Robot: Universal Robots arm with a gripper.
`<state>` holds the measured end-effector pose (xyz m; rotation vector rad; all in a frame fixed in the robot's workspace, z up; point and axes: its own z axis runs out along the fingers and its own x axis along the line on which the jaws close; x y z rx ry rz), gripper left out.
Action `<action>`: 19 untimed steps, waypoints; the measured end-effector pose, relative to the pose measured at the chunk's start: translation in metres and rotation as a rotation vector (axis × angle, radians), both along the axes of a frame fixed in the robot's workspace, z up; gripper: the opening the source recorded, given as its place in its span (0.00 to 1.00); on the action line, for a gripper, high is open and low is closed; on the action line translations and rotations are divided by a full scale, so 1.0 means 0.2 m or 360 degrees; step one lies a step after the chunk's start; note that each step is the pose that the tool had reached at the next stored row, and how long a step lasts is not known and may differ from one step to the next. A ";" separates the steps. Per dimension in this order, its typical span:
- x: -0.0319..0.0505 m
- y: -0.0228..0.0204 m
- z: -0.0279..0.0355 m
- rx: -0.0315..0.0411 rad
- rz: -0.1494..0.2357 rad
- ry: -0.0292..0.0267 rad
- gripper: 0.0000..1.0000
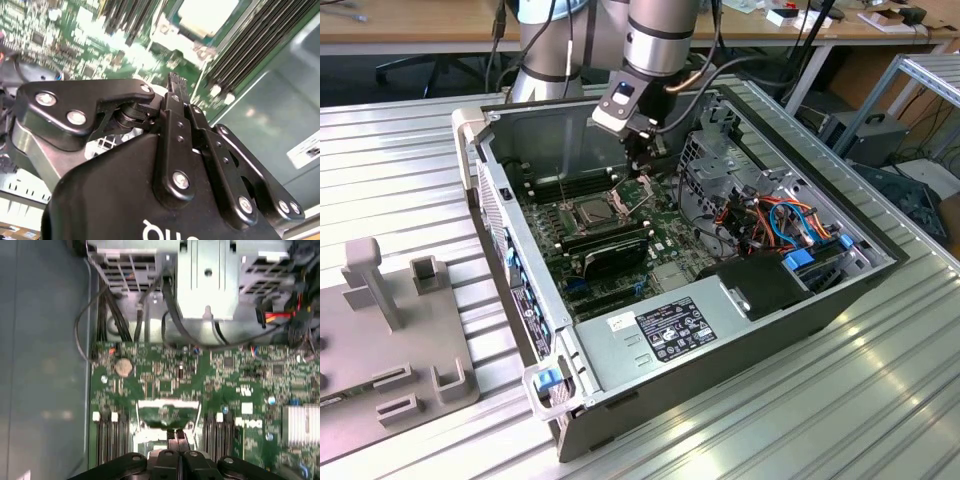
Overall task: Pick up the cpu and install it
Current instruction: 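Close the cpu cover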
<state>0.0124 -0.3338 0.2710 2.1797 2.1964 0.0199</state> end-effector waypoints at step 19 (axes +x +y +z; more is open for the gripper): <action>0.215 0.000 -0.049 0.0000 0.0000 0.00035 0.11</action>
